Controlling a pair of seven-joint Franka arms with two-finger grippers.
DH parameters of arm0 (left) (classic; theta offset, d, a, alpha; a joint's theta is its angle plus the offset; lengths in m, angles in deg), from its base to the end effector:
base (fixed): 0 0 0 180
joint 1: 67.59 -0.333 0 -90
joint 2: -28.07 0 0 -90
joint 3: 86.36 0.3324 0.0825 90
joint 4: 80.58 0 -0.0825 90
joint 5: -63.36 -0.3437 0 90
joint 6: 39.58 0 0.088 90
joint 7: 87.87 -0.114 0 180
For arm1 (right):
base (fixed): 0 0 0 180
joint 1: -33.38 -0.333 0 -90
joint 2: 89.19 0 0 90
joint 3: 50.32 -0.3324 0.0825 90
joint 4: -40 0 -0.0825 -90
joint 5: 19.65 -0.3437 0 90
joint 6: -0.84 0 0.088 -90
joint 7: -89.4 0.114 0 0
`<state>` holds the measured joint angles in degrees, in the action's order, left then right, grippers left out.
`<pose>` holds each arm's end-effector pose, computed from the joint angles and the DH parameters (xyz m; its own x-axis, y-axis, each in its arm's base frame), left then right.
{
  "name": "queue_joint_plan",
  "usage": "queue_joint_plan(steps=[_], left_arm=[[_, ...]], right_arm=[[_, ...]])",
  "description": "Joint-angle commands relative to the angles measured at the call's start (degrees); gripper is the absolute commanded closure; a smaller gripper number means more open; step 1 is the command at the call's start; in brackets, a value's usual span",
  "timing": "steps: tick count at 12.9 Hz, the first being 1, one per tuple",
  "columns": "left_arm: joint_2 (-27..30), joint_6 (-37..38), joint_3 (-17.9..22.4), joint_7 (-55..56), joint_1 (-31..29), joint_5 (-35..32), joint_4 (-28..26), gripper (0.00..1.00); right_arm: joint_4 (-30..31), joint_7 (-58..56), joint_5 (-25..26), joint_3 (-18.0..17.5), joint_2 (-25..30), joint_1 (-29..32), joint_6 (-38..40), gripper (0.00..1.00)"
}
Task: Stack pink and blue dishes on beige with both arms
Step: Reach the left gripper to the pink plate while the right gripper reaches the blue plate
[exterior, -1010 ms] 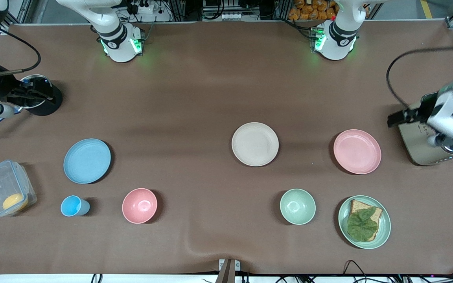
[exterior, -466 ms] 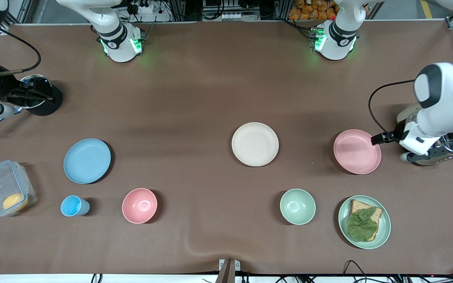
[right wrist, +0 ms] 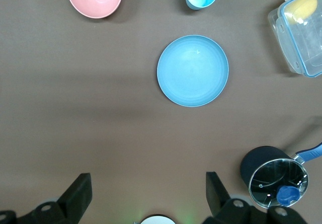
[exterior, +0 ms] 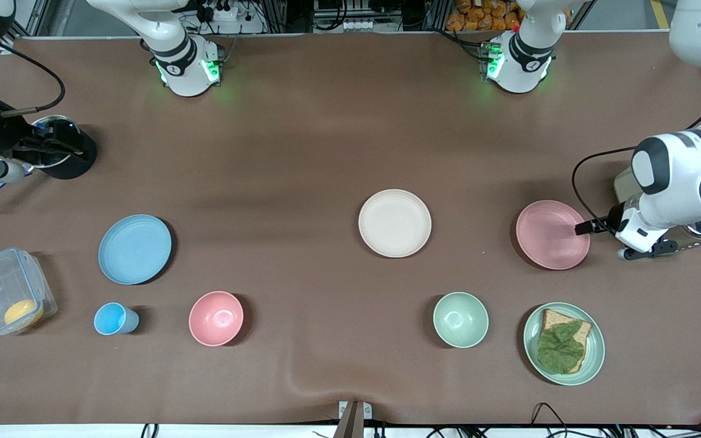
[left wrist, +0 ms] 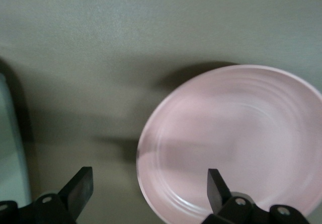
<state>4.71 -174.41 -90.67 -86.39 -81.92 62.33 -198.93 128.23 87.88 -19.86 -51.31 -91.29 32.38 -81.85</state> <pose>0.5502 0.0990 0.2637 0.9749 0.1882 -0.1189 0.1914 -0.9814 0.0156 0.5105 0.0180 0.6180 0.9892 0.0615 -0.1328 0.0610 -0.9981 -0.0078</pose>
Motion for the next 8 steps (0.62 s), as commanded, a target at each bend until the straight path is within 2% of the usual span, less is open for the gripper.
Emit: queue_joint_plan(steps=[1, 4, 5, 6, 8], left_arm=[[-1.16, -1.04, -0.43, 0.02, 0.17, -1.17, 0.67, 0.0], [-3.0, -2.45, -0.43, 0.02, -0.17, -1.17, 0.76, 0.0], [-3.27, -2.71, -0.43, 0.02, -0.18, -1.17, 0.76, 0.07], [-3.71, -2.8, -0.43, 0.02, -0.09, -1.17, 0.84, 0.1], [-4.15, -3.33, -0.43, 0.02, -0.26, -1.17, 0.93, 0.1]], right_arm=[[0.11, 0.81, 0.04, 0.03, 0.08, -0.32, -0.2, 0.0], [0.11, 0.81, 0.04, -0.06, -0.01, -0.67, -0.64, 0.0], [0.11, 0.81, 0.04, 0.03, -0.1, -1.02, -0.72, 0.0], [0.11, 0.81, 0.04, 0.03, -0.1, -1.03, -0.72, 0.0], [0.19, 0.73, 0.04, 0.03, -0.88, -1.03, -1.16, 0.0]])
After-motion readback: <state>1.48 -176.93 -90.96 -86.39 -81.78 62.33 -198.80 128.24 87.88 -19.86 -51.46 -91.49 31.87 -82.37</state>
